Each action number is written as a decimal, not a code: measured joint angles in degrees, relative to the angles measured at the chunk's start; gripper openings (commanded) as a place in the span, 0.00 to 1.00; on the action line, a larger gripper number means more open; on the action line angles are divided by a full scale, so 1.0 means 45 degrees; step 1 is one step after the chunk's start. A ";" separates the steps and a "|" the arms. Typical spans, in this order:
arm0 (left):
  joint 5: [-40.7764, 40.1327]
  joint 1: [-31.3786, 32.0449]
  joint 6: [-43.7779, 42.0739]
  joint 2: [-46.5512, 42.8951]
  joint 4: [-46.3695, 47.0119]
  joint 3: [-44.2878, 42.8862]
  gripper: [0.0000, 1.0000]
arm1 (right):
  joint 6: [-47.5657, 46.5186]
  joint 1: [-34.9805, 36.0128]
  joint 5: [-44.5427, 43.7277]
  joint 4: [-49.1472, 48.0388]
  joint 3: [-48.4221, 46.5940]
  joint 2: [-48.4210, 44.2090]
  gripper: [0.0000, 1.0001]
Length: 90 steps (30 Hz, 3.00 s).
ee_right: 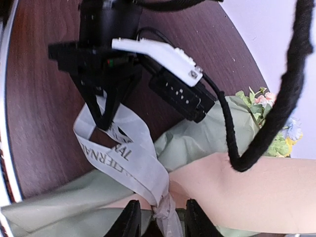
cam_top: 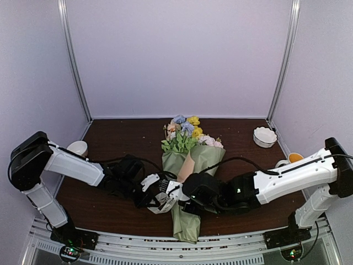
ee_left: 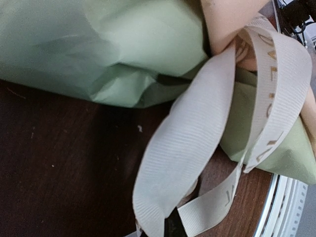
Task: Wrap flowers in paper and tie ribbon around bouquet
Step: Adjust the ribbon on the folded bouquet.
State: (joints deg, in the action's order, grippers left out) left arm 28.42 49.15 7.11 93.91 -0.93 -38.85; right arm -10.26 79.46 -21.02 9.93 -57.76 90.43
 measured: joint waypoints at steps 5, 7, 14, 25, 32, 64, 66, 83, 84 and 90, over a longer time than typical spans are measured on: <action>0.0078 0.0000 -0.0010 0.0146 0.0107 0.0000 0.00 | -0.1545 0.0228 -0.0850 0.1205 -0.0306 0.0515 0.33; 0.0141 0.0000 -0.0024 0.0223 0.0165 0.0000 0.00 | -0.1972 0.0350 -0.1064 0.1472 -0.0627 0.0884 0.32; 0.0223 0.0000 -0.0063 0.0262 0.0199 0.0000 0.00 | -0.2584 0.0423 -0.1545 0.1559 -0.0918 0.1719 0.27; 0.0223 0.0000 -0.0083 0.0267 0.0204 0.0000 0.00 | -0.2725 0.0418 -0.2089 0.1311 -0.1001 0.1836 0.25; 0.0228 0.0000 -0.0087 0.0277 0.0214 0.0000 0.00 | -0.2764 0.0393 -0.2137 0.1127 -0.1185 0.2254 0.23; 0.0311 0.0000 -0.0087 0.0277 0.0287 0.0000 0.00 | -0.1851 0.0223 -0.2846 0.1234 -0.1457 0.2467 0.16; 0.0316 0.0000 -0.0087 0.0282 0.0291 0.0000 0.00 | -0.1690 0.0165 -0.2803 0.1234 -0.1457 0.2336 0.17; 0.0408 0.0000 -0.0087 0.0466 0.0452 0.0000 0.00 | -0.1336 -0.0189 -0.2370 0.1195 -0.1443 0.2050 0.08; 0.0432 0.0000 -0.0087 0.0486 0.0495 0.0000 0.00 | -0.1311 -0.0189 -0.2327 0.1200 -0.1447 0.2093 0.02; 0.0481 0.0000 -0.0087 0.0520 0.0568 0.0000 0.00 | -0.1151 -0.0189 -0.1889 0.1588 -0.1579 0.2327 0.00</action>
State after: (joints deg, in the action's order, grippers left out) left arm 30.59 49.15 6.72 96.25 1.63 -38.85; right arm -15.44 78.61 -29.52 17.08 -64.86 100.90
